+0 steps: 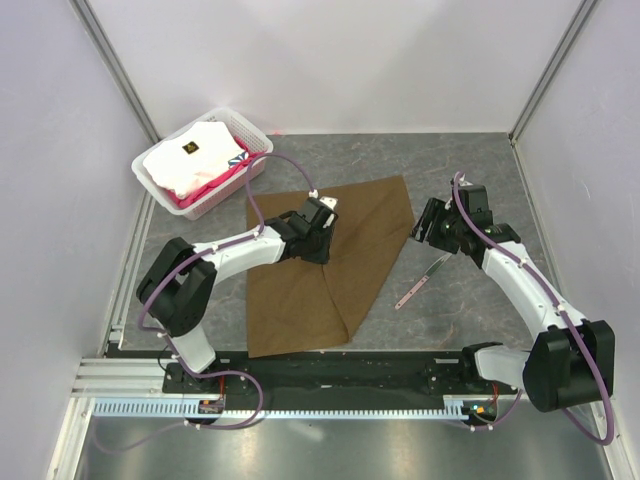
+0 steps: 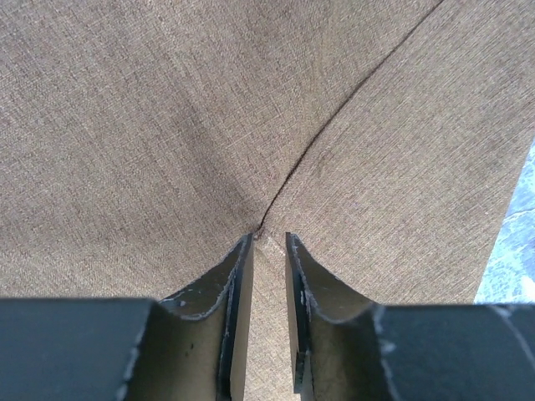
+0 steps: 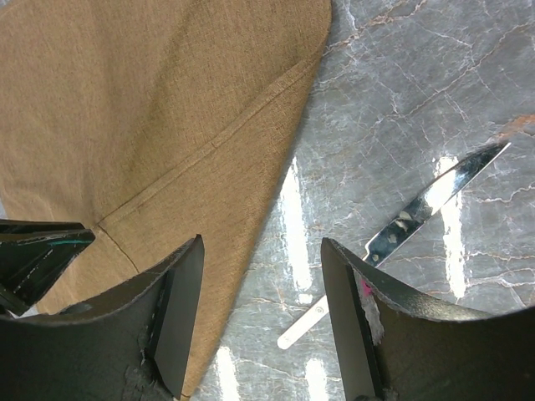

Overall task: Fold the napkin, place the utensils inside, and roll it up
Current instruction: Fold the napkin

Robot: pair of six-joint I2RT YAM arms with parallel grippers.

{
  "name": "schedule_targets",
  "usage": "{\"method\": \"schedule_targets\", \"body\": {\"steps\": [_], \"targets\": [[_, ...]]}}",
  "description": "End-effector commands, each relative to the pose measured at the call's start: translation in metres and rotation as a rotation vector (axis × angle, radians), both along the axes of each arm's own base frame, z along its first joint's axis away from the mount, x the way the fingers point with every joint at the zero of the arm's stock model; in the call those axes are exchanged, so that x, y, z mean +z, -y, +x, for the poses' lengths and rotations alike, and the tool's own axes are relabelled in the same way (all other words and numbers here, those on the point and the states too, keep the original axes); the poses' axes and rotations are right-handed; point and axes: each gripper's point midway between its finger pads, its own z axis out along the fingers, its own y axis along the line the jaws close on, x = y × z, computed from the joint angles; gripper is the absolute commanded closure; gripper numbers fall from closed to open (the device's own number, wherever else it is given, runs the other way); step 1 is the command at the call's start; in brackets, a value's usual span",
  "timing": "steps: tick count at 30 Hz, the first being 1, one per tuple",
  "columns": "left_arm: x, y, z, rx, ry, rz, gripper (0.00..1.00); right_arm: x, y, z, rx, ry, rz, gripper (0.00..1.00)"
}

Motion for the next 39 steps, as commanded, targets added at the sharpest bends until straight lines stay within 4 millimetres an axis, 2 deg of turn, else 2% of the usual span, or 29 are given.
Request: {"method": "schedule_targets", "body": {"steps": [1, 18, 33, 36, 39], "targets": [[0.010, 0.005, -0.002, 0.012, 0.007, -0.042, 0.71, 0.007, 0.003, -0.002, 0.001, 0.026, -0.004, 0.33], [-0.018, 0.005, -0.003, 0.021, -0.043, -0.006, 0.71, 0.009, 0.003, -0.005, 0.003, 0.027, -0.006, 0.32], [-0.033, 0.001, 0.000, 0.048, -0.050, 0.026, 0.68, 0.011, 0.004, -0.008, 0.003, 0.029, -0.009, 0.32], [-0.035, 0.002, 0.002, 0.050, -0.048, 0.028, 0.69, 0.010, 0.005, -0.008, 0.002, 0.028, -0.012, 0.32], [-0.039, -0.001, 0.003, 0.057, -0.047, 0.046, 0.74, 0.011, 0.005, -0.009, 0.001, 0.028, -0.011, 0.32]]}}
